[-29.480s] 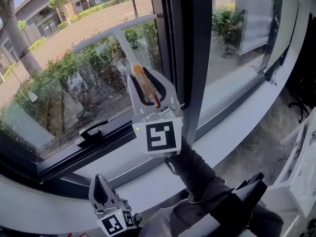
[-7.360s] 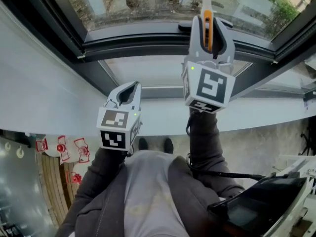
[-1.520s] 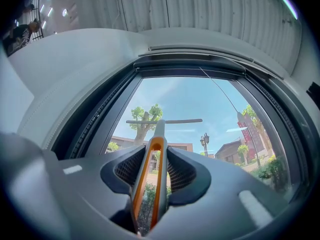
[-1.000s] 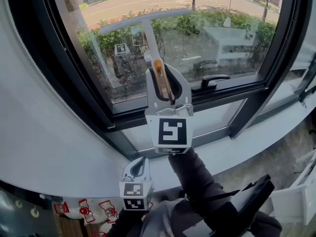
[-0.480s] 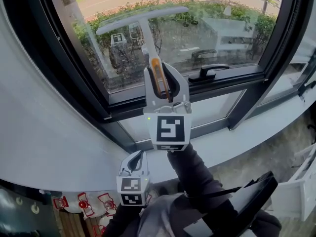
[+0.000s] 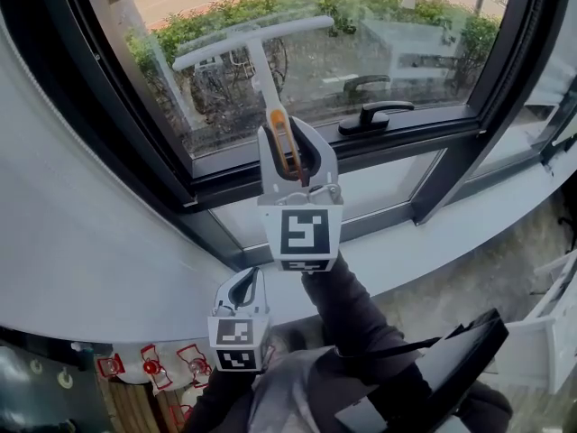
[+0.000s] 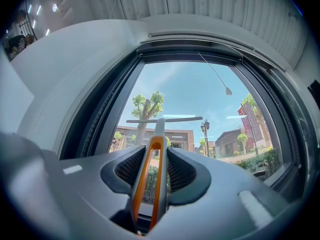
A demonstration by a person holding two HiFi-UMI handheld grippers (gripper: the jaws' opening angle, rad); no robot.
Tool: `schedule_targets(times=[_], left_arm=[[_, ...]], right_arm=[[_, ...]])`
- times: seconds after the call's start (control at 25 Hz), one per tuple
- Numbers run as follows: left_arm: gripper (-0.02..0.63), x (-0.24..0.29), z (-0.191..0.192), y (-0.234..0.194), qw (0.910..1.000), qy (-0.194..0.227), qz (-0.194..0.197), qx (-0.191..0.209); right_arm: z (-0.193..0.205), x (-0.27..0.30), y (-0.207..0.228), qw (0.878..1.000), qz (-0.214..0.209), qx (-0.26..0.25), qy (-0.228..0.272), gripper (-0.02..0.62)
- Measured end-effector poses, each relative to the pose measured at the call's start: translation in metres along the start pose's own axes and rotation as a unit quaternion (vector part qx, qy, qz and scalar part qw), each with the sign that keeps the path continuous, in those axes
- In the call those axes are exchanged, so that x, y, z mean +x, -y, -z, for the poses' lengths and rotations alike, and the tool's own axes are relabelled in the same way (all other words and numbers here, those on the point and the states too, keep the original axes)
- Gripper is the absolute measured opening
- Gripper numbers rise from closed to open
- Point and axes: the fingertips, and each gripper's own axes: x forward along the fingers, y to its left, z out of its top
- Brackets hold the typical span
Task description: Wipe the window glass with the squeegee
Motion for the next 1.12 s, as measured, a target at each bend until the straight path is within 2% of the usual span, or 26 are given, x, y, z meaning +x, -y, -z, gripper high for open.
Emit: schedule_targets(times=[1.12], left_arm=[[0.0, -0.003, 0.019, 0.004, 0.9993, -0.021, 0.027, 0.014]], right_arm=[[0.058, -0.025, -0.012, 0.999, -0.003, 0.013, -0.05, 0.13]])
